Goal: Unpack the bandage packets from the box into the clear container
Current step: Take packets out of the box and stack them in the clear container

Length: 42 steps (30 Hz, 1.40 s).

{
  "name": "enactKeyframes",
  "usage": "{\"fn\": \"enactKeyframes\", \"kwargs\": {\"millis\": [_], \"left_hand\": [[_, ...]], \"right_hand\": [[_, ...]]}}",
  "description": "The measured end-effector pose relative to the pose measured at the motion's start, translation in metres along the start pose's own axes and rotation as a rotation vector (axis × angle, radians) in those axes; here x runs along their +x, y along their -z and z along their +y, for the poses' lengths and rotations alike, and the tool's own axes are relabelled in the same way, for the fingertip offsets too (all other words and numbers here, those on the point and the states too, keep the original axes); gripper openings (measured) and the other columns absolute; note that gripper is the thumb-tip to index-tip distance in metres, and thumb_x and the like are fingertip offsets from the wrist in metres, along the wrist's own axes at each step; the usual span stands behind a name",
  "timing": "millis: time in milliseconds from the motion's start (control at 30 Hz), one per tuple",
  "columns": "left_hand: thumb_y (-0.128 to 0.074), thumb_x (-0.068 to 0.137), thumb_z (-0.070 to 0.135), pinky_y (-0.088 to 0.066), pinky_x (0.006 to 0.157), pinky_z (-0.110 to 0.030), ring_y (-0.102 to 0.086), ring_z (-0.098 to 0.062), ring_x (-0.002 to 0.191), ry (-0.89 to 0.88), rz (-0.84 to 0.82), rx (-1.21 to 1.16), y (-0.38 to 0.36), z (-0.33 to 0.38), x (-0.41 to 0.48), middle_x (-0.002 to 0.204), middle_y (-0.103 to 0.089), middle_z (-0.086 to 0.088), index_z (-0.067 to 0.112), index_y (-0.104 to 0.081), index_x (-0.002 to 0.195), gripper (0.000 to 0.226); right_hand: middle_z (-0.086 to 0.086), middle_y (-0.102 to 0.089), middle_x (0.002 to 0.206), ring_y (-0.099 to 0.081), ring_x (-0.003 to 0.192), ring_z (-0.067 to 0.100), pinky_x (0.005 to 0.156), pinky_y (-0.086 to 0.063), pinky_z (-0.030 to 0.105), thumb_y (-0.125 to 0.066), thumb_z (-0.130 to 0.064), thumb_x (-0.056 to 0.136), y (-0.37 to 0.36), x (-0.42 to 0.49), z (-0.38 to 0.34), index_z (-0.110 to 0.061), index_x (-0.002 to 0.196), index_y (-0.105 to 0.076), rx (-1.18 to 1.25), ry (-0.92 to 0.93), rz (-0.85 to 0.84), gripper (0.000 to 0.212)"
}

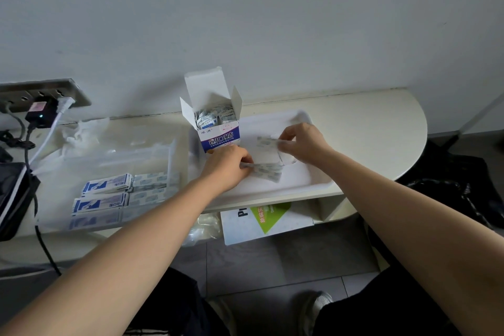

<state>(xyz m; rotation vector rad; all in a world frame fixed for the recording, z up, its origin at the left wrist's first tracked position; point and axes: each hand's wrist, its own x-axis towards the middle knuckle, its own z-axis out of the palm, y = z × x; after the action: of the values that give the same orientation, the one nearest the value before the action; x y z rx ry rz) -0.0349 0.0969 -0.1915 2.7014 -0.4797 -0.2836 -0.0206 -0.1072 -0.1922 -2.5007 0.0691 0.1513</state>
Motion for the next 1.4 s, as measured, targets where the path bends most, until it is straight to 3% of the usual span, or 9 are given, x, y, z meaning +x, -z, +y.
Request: {"fn": "enactKeyframes", "kwargs": {"millis": [67,267,400,500,567,733,900,1033,1400], "left_hand": [[-0.069,0.084,0.028,-0.036,0.064,-0.024,-0.059,-0.015,0.086,0.003,0.041,-0.015,0.0,0.003,-0.001,0.097,-0.066,0.004,0.025,-0.073,0.094,0.011],[-0.075,0.08,0.03,-0.041,0.065,-0.025,-0.054,-0.011,0.078,0.011,0.078,-0.029,-0.005,0.004,-0.01,0.085,-0.061,0.009,0.024,-0.068,0.087,0.012],[-0.076,0.077,0.025,-0.042,0.063,-0.027,-0.057,-0.013,0.075,0.026,0.12,-0.047,-0.008,0.003,-0.016,0.077,-0.06,0.011,0.025,-0.055,0.095,0.027],[-0.072,0.08,0.021,-0.045,0.066,-0.028,-0.06,-0.016,0.08,0.028,0.108,-0.057,-0.01,0.004,-0.017,0.078,-0.061,0.009,0.025,-0.062,0.104,0.027],[-0.069,0.08,0.019,-0.044,0.066,-0.027,-0.063,-0.02,0.083,0.04,0.113,-0.063,-0.01,0.005,-0.017,0.082,-0.066,0.004,0.024,-0.069,0.095,0.016],[-0.068,0.081,0.017,-0.04,0.066,-0.027,-0.058,-0.026,0.089,0.067,0.127,-0.028,-0.01,0.004,-0.017,0.098,-0.058,-0.005,0.022,-0.071,0.091,0.012],[-0.069,0.081,0.023,-0.045,0.07,-0.032,-0.056,-0.028,0.091,0.089,0.106,-0.017,-0.012,0.001,-0.017,0.106,-0.05,-0.008,0.02,-0.068,0.098,0.017],[-0.067,0.083,0.022,-0.037,0.07,-0.027,-0.056,-0.027,0.094,0.071,0.084,-0.036,-0.014,0.001,-0.015,0.108,-0.054,-0.01,0.015,-0.066,0.101,0.019],[-0.06,0.087,0.018,-0.038,0.068,-0.028,-0.058,-0.025,0.091,0.058,0.075,-0.078,-0.017,0.0,-0.014,0.098,-0.065,-0.006,0.014,-0.063,0.097,0.011]], "right_hand": [[-0.003,-0.071,0.1,-0.062,0.09,0.014,0.073,-0.045,0.024,-0.065,-0.023,0.085,0.002,-0.004,-0.007,-0.019,0.098,-0.074,-0.046,0.078,-0.05,0.016],[0.001,-0.071,0.106,-0.057,0.108,0.016,0.08,-0.036,0.016,-0.055,-0.014,0.088,-0.011,-0.018,-0.021,-0.02,0.105,-0.074,-0.168,0.207,-0.171,0.026],[0.005,-0.07,0.109,-0.058,0.102,0.019,0.081,-0.038,0.02,-0.052,-0.011,0.089,-0.018,-0.027,-0.023,-0.018,0.109,-0.072,-0.13,0.199,-0.232,0.029],[0.008,-0.068,0.107,-0.058,0.096,0.02,0.078,-0.039,0.022,-0.049,-0.009,0.091,-0.02,-0.032,-0.023,-0.017,0.113,-0.071,-0.096,0.194,-0.285,0.032],[0.008,-0.067,0.108,-0.058,0.096,0.022,0.081,-0.042,0.024,-0.047,-0.01,0.091,-0.02,-0.036,-0.025,-0.015,0.116,-0.068,-0.056,0.193,-0.311,0.033],[0.003,-0.058,0.109,-0.045,0.105,0.017,0.089,-0.038,0.027,-0.067,-0.027,0.083,-0.02,-0.04,-0.016,-0.02,0.116,-0.065,-0.103,0.233,-0.239,0.034],[0.005,-0.055,0.099,-0.048,0.084,0.015,0.077,-0.04,0.025,-0.064,-0.015,0.083,-0.025,-0.041,-0.012,-0.015,0.107,-0.069,-0.108,0.227,-0.127,0.024],[-0.001,-0.047,0.09,-0.044,0.077,0.013,0.071,-0.031,0.019,-0.06,-0.009,0.084,-0.026,-0.042,-0.013,-0.012,0.106,-0.069,-0.102,0.237,-0.14,0.024],[0.007,-0.063,0.09,-0.049,0.075,0.013,0.068,-0.033,0.016,-0.062,-0.009,0.087,-0.028,-0.042,-0.008,-0.009,0.103,-0.073,-0.021,0.199,-0.075,0.02]]}}
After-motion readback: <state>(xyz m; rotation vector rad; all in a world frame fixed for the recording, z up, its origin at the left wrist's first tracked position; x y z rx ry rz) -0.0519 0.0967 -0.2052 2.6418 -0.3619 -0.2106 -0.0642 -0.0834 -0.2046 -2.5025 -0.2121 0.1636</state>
